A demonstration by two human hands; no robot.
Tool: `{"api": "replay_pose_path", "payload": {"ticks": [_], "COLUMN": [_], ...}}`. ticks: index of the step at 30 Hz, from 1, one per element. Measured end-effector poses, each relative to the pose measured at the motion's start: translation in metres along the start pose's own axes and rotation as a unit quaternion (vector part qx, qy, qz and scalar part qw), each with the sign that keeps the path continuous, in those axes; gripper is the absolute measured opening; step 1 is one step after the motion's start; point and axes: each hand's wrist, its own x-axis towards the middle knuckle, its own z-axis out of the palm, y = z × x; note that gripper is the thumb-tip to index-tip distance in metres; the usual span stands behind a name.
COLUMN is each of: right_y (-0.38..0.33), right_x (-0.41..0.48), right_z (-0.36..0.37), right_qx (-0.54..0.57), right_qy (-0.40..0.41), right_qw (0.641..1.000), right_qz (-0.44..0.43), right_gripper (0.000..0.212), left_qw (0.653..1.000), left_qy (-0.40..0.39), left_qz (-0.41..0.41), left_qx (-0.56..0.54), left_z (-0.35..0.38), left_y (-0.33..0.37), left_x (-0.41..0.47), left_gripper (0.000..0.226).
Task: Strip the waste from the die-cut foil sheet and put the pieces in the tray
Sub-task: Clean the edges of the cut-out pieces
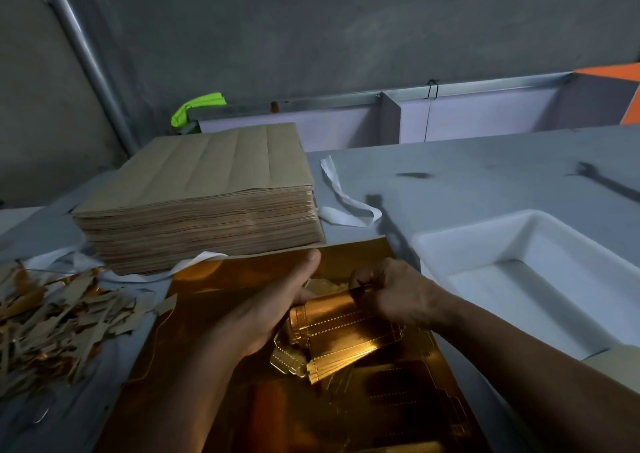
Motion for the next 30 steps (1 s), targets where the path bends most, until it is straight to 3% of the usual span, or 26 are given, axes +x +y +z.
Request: {"api": "replay_pose_path", "payload": {"ticks": [2, 7, 11, 16, 23, 26, 30], "right_y": [-0.002, -0.002, -0.001, 0.002, 0.004, 0.004, 0.006], "right_x": [-0.001, -0.001, 0.001, 0.004, 0.007, 0.007, 0.007], "right_z": [-0.001, 0.000, -0.001, 0.001, 0.002, 0.003, 0.002], "right_qx": [-0.006, -0.031, -0.058, -0.076, -0.102, -0.106, -0.059], "right_qy": [0.003, -0.007, -0.014, -0.014, -0.002, -0.001, 0.035], "right_qw": [1.000, 0.999, 0.998, 0.997, 0.994, 0.993, 0.997], "right_qz": [-0.007, -0.008, -0.007, -0.016, -0.037, -0.043, -0.039], "right_gripper": [0.033, 0.043, 0.034, 0.016, 0.017, 0.021, 0.036], "left_qw": [0.999, 0.985, 0.979, 0.980, 0.986, 0.991, 0.998], "left_qy": [-0.022, -0.066, -0.082, -0.108, -0.148, -0.111, -0.001], "left_qz": [0.015, 0.027, 0.024, 0.019, 0.011, 0.007, 0.004], "left_qx": [0.029, 0.155, 0.183, 0.168, 0.079, 0.070, 0.057], "left_z": [0.004, 0.010, 0.014, 0.019, 0.024, 0.027, 0.032], "left_y": [0.005, 0.008, 0.007, 0.012, 0.012, 0.009, 0.001], "left_x": [-0.003, -0.005, -0.004, -0.008, -0.011, -0.008, 0.000], "left_gripper": [0.109, 0.070, 0.053, 0.058, 0.031, 0.016, 0.003]}}
